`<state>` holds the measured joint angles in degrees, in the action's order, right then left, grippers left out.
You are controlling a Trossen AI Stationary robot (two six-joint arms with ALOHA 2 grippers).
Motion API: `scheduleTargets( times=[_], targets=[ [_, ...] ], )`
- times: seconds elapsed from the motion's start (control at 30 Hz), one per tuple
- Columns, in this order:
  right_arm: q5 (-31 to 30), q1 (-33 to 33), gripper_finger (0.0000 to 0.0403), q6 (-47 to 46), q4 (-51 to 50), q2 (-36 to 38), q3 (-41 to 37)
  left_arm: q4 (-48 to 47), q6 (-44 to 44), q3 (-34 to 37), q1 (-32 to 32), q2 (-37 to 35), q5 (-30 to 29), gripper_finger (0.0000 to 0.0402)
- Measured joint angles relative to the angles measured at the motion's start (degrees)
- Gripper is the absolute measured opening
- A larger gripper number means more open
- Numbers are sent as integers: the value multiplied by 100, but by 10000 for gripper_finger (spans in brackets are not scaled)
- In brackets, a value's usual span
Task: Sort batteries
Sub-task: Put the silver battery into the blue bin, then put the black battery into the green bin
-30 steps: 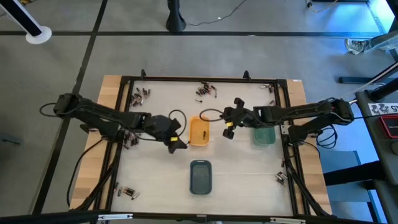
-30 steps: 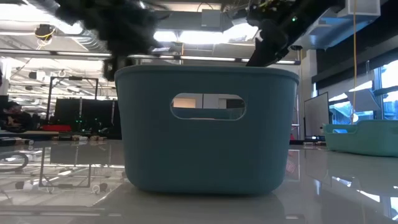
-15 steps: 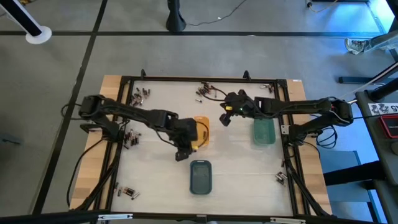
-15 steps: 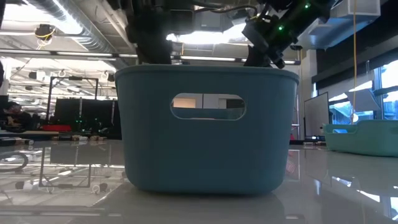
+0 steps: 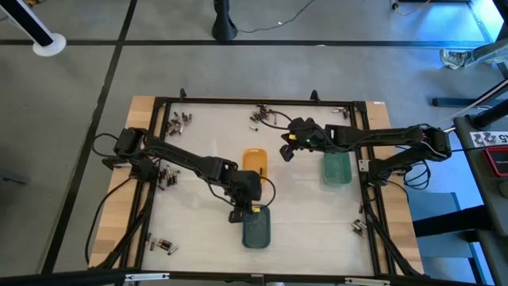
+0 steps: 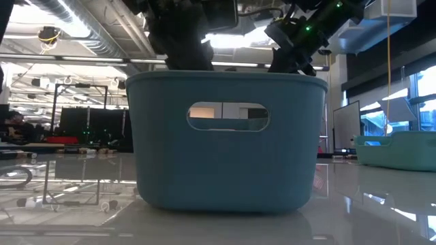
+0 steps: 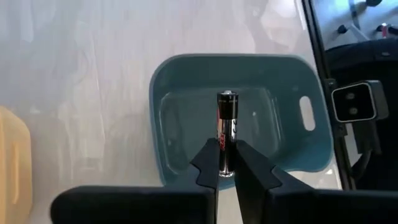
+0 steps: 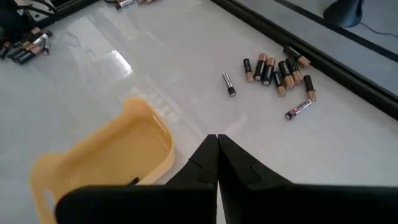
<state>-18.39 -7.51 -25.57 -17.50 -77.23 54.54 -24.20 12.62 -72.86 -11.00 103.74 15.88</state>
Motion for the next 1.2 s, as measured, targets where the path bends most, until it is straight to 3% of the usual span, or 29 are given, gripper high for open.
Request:
scheduleTargets(
  times=[0.6,1.03,1.13,1.2],
  targets=[
    [4,0,1,47,-92,0,2,306,166,13,-92,439,341,45],
    [652,0,1,48,-721,25,2,258,11,13,48,305,343,151],
    [1030,3,1,-35,-914,129,31,69,-63,13,95,17,93,159],
    [1162,106,1,-185,-1226,214,174,-184,-165,13,94,-227,-423,160]
  ],
)
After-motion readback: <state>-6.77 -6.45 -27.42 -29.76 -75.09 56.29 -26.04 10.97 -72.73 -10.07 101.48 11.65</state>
